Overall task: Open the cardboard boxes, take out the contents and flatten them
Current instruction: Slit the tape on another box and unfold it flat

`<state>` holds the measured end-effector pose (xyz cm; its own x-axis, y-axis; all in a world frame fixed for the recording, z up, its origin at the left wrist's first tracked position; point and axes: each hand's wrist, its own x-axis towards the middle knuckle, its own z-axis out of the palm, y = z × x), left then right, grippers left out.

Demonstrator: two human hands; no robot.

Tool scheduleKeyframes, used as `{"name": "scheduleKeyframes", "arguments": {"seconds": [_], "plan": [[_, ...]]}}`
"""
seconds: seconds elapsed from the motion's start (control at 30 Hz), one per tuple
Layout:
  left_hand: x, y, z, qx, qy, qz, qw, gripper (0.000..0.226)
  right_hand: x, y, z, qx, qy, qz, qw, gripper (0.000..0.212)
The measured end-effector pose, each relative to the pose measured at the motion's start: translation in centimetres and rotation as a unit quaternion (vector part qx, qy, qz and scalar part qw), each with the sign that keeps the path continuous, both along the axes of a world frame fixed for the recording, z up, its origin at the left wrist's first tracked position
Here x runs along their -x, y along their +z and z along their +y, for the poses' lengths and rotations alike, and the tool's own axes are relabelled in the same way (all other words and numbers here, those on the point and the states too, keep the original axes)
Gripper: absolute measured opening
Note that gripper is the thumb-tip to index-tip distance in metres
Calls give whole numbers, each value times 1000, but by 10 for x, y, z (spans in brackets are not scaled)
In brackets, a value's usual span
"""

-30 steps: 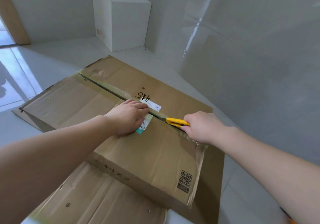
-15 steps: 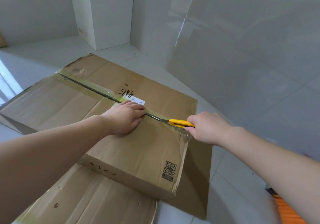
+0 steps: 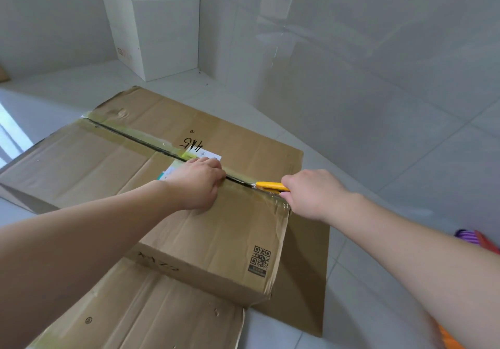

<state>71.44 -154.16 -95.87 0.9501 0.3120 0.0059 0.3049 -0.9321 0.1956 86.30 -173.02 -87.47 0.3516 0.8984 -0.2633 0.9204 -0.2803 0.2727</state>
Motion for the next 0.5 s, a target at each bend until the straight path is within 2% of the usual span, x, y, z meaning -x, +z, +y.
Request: {"name": "scheduleKeyframes", "arguments": {"seconds": [0.13, 0.5], "plan": [[-4, 1, -6, -4, 12, 21, 1000, 36, -1, 4, 8, 24, 27, -30, 999, 24], [-16, 3, -4, -2, 57, 26, 998, 26, -17, 3, -15, 41, -16, -1, 999, 20]]}}
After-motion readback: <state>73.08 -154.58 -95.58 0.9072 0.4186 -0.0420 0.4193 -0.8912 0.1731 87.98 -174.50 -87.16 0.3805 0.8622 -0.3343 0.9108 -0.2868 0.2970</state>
